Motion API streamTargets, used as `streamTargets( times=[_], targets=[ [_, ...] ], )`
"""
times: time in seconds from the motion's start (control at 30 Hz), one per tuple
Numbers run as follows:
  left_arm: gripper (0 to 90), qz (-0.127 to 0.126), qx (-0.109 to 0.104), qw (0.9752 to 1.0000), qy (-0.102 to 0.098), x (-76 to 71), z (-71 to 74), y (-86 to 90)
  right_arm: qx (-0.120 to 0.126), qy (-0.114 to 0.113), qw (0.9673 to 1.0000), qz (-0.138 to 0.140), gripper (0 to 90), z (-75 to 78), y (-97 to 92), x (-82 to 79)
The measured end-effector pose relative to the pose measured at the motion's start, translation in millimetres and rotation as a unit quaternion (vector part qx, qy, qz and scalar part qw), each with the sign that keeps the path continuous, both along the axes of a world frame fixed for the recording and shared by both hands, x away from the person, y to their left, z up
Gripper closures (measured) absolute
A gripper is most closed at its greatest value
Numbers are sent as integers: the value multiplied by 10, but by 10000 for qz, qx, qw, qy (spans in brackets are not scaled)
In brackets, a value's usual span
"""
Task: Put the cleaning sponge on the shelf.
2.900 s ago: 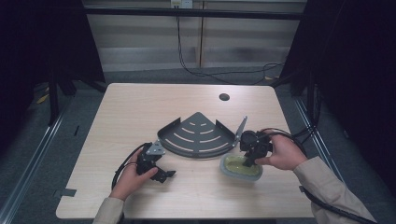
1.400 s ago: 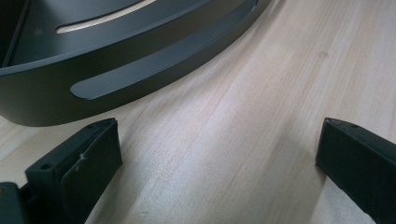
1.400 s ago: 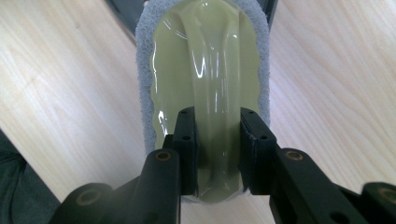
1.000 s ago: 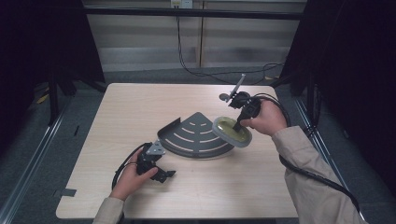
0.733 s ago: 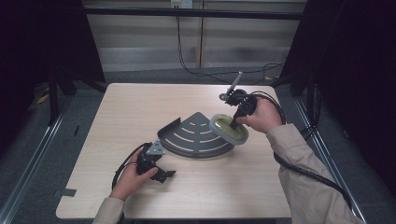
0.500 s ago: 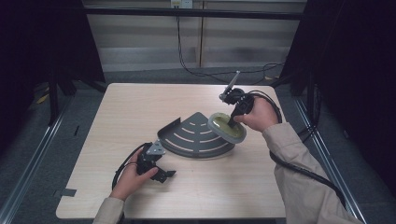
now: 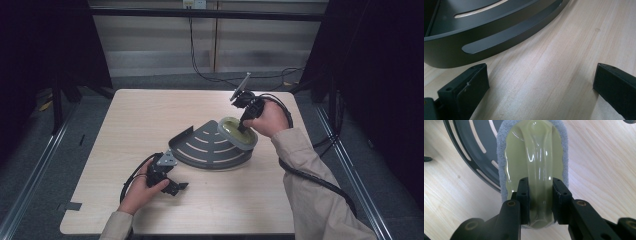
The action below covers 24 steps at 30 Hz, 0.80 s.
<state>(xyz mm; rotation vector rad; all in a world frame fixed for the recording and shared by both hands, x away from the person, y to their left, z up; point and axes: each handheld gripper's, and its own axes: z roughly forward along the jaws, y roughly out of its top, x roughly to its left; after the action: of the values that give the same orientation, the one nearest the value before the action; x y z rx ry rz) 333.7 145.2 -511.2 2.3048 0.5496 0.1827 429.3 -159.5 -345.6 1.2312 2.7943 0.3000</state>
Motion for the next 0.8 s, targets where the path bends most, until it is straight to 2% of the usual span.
streamTargets(
  times=[0.17, 0.57, 0.8],
  targets=[
    [0, -4, 0, 10000, 8, 2, 1, -1, 27, 11, 9999, -105, 709, -25, 36, 48],
    [0, -4, 0, 10000, 10, 2, 1, -2, 86, 72, 9995, -285, 709, -196, 111, 100],
    [0, -5, 1, 10000, 8, 4, 0, -3, -13, 121, 9994, -310, 709, -274, 145, 125]
  ],
)
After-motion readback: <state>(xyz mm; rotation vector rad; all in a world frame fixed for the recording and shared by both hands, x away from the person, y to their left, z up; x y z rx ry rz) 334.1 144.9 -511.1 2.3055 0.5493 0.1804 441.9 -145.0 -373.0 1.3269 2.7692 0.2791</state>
